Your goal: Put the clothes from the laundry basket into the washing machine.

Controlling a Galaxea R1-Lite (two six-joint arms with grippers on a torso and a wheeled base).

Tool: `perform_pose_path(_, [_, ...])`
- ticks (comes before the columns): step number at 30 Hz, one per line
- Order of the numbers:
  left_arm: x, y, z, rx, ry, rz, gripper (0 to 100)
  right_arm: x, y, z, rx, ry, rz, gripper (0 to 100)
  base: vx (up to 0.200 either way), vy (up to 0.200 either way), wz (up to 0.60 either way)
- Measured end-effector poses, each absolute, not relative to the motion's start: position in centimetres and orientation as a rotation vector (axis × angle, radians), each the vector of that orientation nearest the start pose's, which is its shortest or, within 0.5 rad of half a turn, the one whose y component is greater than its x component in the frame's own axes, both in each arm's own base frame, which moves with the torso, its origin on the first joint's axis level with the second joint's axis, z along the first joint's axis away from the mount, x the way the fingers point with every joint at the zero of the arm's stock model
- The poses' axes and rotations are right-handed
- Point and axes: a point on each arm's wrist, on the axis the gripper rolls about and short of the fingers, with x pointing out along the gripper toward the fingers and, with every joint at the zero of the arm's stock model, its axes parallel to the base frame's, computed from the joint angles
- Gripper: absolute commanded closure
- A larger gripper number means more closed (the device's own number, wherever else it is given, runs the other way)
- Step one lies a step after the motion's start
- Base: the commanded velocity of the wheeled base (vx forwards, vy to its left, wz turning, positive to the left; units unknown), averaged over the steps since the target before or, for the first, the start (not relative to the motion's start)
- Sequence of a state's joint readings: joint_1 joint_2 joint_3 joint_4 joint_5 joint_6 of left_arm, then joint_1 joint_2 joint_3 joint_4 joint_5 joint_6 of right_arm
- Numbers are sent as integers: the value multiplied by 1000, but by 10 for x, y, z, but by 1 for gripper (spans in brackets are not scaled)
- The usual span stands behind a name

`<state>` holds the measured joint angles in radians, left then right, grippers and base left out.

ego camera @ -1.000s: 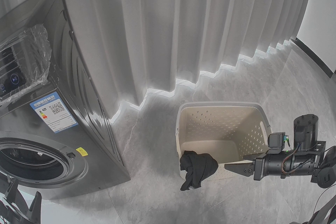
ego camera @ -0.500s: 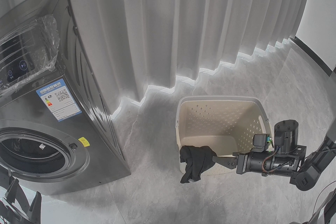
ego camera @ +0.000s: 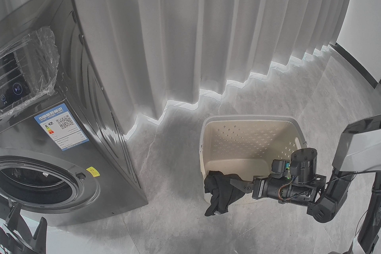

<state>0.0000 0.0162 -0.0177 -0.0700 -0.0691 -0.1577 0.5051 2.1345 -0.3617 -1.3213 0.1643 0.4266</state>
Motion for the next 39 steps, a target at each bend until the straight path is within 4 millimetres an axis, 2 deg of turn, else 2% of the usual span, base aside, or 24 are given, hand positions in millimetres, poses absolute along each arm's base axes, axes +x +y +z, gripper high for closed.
perform_pose_path(10, [-23,-2,88,-155,-66,-75,0,263,160,-10,316,592,567,0,0,0,0])
perform_pose_path(18, [-23,-2,88,-155,-66,-75,0,267,169,-20,311,599,582,0,0,0,0])
perform_pose_path(19, [-23,-2,88,-155,-66,-74,0,268,169,-21,310,599,583,100,0,0,0])
perform_pose_path(39, [-23,-2,88,-157,-66,-74,0,265,168,-27,304,612,580,100,0,0,0])
